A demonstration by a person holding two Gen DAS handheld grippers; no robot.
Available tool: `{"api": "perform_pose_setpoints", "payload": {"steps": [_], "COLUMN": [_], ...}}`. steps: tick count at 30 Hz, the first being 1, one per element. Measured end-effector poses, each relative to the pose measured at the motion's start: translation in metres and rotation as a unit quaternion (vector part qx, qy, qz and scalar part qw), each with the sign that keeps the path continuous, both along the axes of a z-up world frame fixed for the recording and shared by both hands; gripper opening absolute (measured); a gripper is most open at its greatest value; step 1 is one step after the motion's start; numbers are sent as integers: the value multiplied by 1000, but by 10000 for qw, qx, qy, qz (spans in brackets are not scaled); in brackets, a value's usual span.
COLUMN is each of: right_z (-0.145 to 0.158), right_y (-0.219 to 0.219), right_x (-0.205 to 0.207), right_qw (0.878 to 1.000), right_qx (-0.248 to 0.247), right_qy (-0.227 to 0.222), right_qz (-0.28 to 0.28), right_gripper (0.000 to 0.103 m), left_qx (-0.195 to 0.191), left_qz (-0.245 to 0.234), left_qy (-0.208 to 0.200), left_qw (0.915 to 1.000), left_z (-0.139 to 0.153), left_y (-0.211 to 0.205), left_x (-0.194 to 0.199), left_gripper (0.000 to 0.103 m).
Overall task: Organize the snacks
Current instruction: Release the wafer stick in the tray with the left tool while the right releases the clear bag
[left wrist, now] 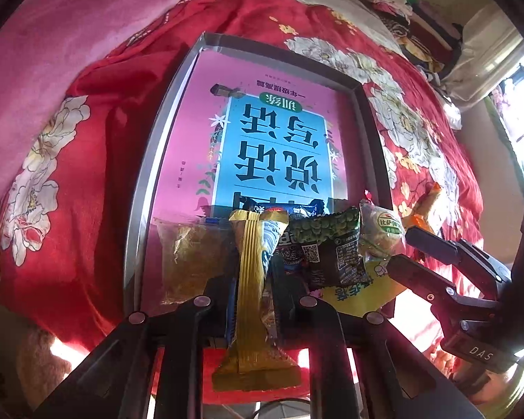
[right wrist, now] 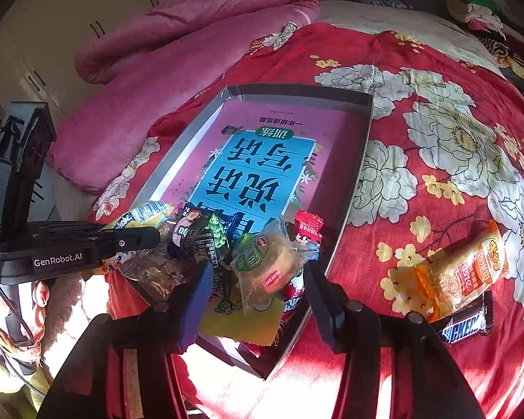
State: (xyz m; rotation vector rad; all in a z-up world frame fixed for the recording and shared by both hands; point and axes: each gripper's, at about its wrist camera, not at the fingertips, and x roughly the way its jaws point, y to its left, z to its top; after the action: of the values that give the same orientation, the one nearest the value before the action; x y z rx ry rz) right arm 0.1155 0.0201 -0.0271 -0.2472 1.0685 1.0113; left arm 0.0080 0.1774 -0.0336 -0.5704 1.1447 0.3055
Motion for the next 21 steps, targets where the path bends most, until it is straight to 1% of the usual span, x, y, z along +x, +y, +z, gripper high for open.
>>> {"api": "perform_pose_setpoints", "payload": {"steps": [2,3,5,8,13,21], "right_z": [4,5,8,12,17,22], "right_y": [-3,-4,-8,-15,-32,-72], "right_x": [1,2,3,7,15,35], "right_qw": [10000,9999,9999,9996,9985,9939], "right_qx": [52,71,116,188,292,383], "right_qy": [-19,-25,-46,-51,-65,-106], "right_qz": [-44,-66,-119,-220,-460,-1029], "right_gripper": [54,55,55,55,56,56], "left_qx": [17,19,54,111,226,324], "left_qz": [-12,-18,-27,-60,-122,-312], "left_qy": [25,31,43,20,-68,-261], "left_qw": [10000,10000,10000,9999,9996,9986], "left_z": [0,0,2,8,20,39], "left_y": [-1,-2,-3,-7,-13,-30], "left_x": [1,1,2,3,10,27], "left_gripper": [25,27,34,41,46,49]}}
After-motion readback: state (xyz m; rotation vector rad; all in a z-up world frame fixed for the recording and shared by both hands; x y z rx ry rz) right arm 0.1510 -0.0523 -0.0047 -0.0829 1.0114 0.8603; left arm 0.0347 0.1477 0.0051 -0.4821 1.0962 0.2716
